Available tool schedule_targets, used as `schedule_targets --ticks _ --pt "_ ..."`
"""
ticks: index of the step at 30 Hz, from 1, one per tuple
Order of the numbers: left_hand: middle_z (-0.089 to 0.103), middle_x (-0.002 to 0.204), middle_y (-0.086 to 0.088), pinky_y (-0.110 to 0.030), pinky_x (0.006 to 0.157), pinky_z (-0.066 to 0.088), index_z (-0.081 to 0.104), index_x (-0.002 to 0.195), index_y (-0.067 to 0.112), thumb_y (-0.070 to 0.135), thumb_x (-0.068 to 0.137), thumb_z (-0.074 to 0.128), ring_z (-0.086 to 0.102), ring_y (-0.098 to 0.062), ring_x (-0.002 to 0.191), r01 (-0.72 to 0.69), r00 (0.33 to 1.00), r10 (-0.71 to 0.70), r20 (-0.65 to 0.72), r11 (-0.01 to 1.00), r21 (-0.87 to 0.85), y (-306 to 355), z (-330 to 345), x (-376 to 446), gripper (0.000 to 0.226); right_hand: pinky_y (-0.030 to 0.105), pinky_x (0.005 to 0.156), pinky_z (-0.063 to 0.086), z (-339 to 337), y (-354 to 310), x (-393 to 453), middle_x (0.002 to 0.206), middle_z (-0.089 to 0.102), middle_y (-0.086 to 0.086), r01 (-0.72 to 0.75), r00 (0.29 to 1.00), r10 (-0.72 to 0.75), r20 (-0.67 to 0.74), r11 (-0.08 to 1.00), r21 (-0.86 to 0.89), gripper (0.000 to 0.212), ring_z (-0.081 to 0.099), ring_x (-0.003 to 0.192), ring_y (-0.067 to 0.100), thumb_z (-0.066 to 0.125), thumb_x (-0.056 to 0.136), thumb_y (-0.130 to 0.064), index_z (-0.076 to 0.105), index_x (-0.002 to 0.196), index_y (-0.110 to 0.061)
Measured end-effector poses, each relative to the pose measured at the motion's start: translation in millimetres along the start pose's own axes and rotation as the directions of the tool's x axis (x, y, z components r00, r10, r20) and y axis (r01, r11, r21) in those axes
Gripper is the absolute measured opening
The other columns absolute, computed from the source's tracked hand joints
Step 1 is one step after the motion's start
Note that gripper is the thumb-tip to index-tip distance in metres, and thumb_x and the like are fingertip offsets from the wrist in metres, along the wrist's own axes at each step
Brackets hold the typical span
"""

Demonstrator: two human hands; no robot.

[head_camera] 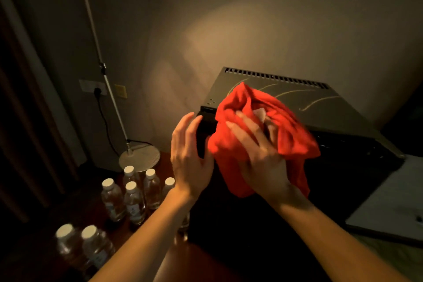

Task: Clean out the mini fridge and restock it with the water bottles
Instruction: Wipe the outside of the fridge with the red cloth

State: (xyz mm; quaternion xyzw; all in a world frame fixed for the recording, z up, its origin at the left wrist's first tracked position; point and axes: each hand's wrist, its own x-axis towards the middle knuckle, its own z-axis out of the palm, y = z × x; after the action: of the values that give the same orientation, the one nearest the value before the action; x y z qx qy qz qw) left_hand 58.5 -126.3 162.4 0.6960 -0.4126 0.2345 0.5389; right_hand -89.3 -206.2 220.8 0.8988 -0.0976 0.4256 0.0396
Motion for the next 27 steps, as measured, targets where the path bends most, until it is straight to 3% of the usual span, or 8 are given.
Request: schedule_targets --ticks 3,6,10,16,19,23,25,27 --pt "0.061 0.127 -0.008 -0.044 0.106 0.039 0.066 0.117 0.006 0.017 0.091 0.056 0.055 -0.027 0.121 -0.216 0.976 0.215 -0.035 0.975 -0.042 12 -7 19 0.030 0.035 0.114 0.024 -11 -4 33 0.141 0.051 0.001 -0.299 0.948 0.296 0.113 0.954 0.008 0.055 0.033 0.137 0.030 0.050 0.076 -0.022 0.055 0.131 -0.019" --pt "0.067 0.114 -0.006 -0.045 0.101 0.043 0.069 0.107 0.006 0.020 0.091 0.054 0.061 -0.026 0.109 -0.288 0.954 0.292 0.063 0.955 -0.068 19 -12 43 0.026 0.035 0.098 0.039 -16 9 69 0.124 0.064 0.003 -0.472 0.832 0.472 0.292 0.879 -0.076 0.033 0.050 0.123 0.030 0.058 0.084 -0.031 0.063 0.116 -0.025" --pt "0.069 0.105 -0.002 -0.036 0.090 0.048 0.069 0.100 0.010 0.030 0.093 0.053 0.062 -0.022 0.100 -0.240 0.961 0.246 0.126 0.969 -0.059 19 -9 55 0.028 0.038 0.080 0.048 -12 29 92 0.105 0.070 0.011 -0.448 0.802 0.453 0.389 0.887 -0.111 0.026 0.062 0.102 0.035 0.058 0.084 -0.041 0.066 0.104 -0.025" --pt "0.071 0.105 0.003 -0.031 0.085 0.046 0.071 0.098 0.016 0.037 0.086 0.056 0.063 -0.017 0.099 -0.094 0.987 0.098 0.126 0.995 -0.037 25 5 76 0.029 0.037 0.082 0.047 16 63 121 0.108 0.068 0.009 -0.451 0.760 0.444 0.474 0.886 -0.105 0.020 0.060 0.106 0.035 0.055 0.089 -0.036 0.066 0.102 -0.025" --pt "0.070 0.107 0.005 -0.029 0.084 0.045 0.072 0.100 0.020 0.041 0.083 0.054 0.063 -0.016 0.099 -0.094 0.972 0.074 0.222 0.992 0.079 32 11 91 0.032 0.037 0.085 0.045 34 82 136 0.112 0.066 0.012 -0.471 0.745 0.456 0.486 0.876 -0.100 0.023 0.058 0.109 0.034 0.055 0.091 -0.034 0.066 0.104 -0.019" --pt "0.071 0.104 0.011 -0.031 0.081 0.051 0.075 0.094 0.026 0.047 0.083 0.052 0.066 -0.015 0.096 -0.124 0.942 0.070 0.327 0.981 0.149 36 11 98 0.033 0.040 0.099 0.043 57 110 157 0.124 0.061 0.009 -0.510 0.693 0.471 0.546 0.855 -0.091 0.041 0.053 0.120 0.032 0.056 0.088 -0.050 0.062 0.119 -0.024" --pt "0.072 0.099 0.012 -0.030 0.078 0.051 0.075 0.085 0.026 0.049 0.084 0.051 0.066 -0.013 0.093 -0.112 0.944 0.055 0.327 0.981 0.157 38 12 102 0.033 0.045 0.106 0.038 62 113 161 0.138 0.052 0.011 -0.515 0.637 0.470 0.610 0.849 -0.116 0.062 0.045 0.130 0.033 0.054 0.080 -0.063 0.050 0.133 -0.030" --pt "0.071 0.085 0.010 -0.029 0.070 0.049 0.070 0.070 0.022 0.049 0.084 0.048 0.065 -0.013 0.084 -0.109 0.946 0.047 0.319 0.977 0.181 42 14 109 0.037 0.048 0.109 0.033 60 111 157 0.148 0.040 0.013 -0.448 0.631 0.397 0.667 0.888 -0.105 0.076 0.037 0.136 0.035 0.053 0.079 -0.066 0.034 0.143 -0.030"
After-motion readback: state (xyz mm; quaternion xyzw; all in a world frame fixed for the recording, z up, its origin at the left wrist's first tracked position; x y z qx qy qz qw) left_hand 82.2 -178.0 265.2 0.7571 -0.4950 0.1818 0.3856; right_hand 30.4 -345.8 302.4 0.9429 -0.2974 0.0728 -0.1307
